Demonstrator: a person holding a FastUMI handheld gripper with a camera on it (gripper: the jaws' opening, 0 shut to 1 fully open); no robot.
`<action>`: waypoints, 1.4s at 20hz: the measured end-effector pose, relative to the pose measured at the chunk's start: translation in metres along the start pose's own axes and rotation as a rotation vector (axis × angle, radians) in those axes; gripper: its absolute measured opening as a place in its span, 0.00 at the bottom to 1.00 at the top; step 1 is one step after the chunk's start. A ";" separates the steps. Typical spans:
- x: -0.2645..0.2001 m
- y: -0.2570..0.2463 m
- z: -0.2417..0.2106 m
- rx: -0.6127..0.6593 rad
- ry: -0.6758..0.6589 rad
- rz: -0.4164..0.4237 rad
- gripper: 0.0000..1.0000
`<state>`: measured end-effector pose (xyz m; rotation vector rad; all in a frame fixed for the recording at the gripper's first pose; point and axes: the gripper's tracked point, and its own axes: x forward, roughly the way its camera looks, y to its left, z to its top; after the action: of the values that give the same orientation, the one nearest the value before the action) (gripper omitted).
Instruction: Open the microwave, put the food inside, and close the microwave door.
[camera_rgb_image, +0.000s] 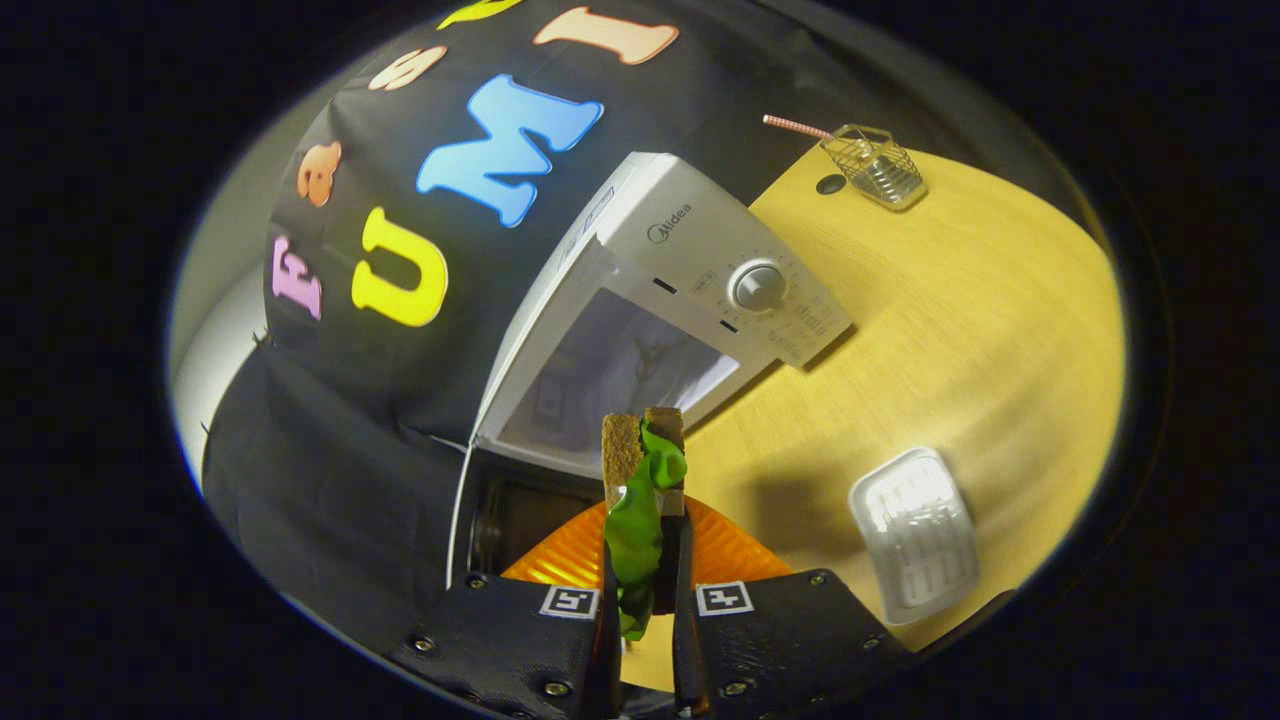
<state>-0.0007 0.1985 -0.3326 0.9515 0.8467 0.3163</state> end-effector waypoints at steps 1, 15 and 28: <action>0.014 0.006 0.002 0.032 -0.026 0.016 0.21; 0.169 0.017 0.040 0.396 -0.297 0.064 0.21; 0.248 -0.003 0.074 0.444 -0.501 -0.004 0.21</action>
<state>0.2156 0.2975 -0.4359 1.3681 0.4586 -0.1251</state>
